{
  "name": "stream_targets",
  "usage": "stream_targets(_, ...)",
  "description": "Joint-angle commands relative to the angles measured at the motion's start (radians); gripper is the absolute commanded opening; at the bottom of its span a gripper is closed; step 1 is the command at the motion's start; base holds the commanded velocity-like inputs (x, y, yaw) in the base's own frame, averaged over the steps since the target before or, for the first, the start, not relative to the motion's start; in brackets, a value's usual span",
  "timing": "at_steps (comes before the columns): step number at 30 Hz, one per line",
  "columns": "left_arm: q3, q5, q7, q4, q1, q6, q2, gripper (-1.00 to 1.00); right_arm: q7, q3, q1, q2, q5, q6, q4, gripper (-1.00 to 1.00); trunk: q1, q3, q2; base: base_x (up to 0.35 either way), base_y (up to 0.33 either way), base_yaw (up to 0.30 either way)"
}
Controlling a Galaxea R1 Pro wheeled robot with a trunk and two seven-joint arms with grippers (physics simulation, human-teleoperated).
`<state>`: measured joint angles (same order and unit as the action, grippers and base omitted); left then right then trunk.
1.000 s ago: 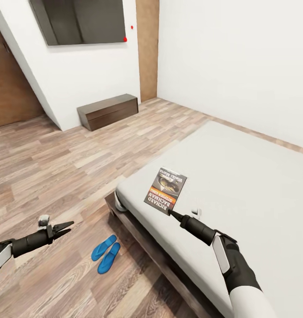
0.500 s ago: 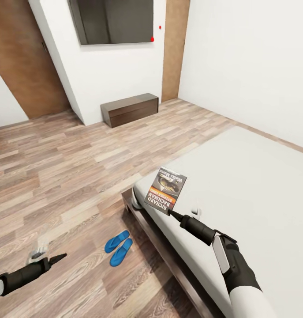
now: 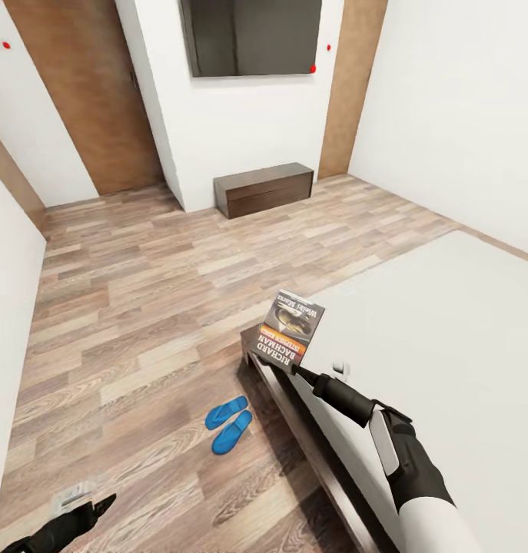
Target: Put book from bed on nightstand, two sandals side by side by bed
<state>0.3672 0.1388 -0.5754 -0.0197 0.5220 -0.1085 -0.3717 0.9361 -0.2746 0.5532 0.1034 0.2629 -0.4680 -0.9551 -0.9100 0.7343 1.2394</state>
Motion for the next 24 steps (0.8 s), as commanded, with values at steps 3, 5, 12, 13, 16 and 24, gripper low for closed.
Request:
stream_targets(3,-0.006,0.01,0.011,0.002,-0.004,-0.032,0.015,1.0,0.003,-0.003,0.001,0.001,0.007,-0.009,-0.001,-1.0,0.0,0.001,0.0,0.0,0.0,0.293)
stream_targets(5,-0.007,0.01,0.012,0.002,-0.005,-0.055,0.018,1.0,0.003,-0.003,0.001,0.001,0.007,-0.009,-0.001,-1.0,0.0,0.001,0.0,0.0,0.0,0.293)
stream_targets(12,-0.007,0.01,0.014,0.002,-0.008,-0.09,0.069,1.0,0.003,-0.002,0.001,0.002,0.007,-0.009,0.002,-1.0,0.0,0.001,0.0,0.0,0.0,0.293)
stream_targets(13,-0.007,0.01,0.015,0.002,-0.008,-0.091,0.077,1.0,0.002,0.002,0.001,0.002,0.006,-0.008,0.002,-1.0,0.0,0.001,0.0,0.0,0.0,0.293)
stream_targets(16,-0.008,0.01,0.015,0.001,-0.008,-0.092,0.091,1.0,0.002,0.034,0.001,0.002,0.006,-0.008,0.004,-1.0,0.0,0.001,0.0,0.0,0.0,0.293)
stream_targets(24,-0.008,0.01,0.016,0.001,-0.008,-0.092,0.101,1.0,0.0,0.069,0.001,0.002,0.006,-0.008,0.004,-1.0,0.0,0.001,0.0,0.0,0.0,0.293)
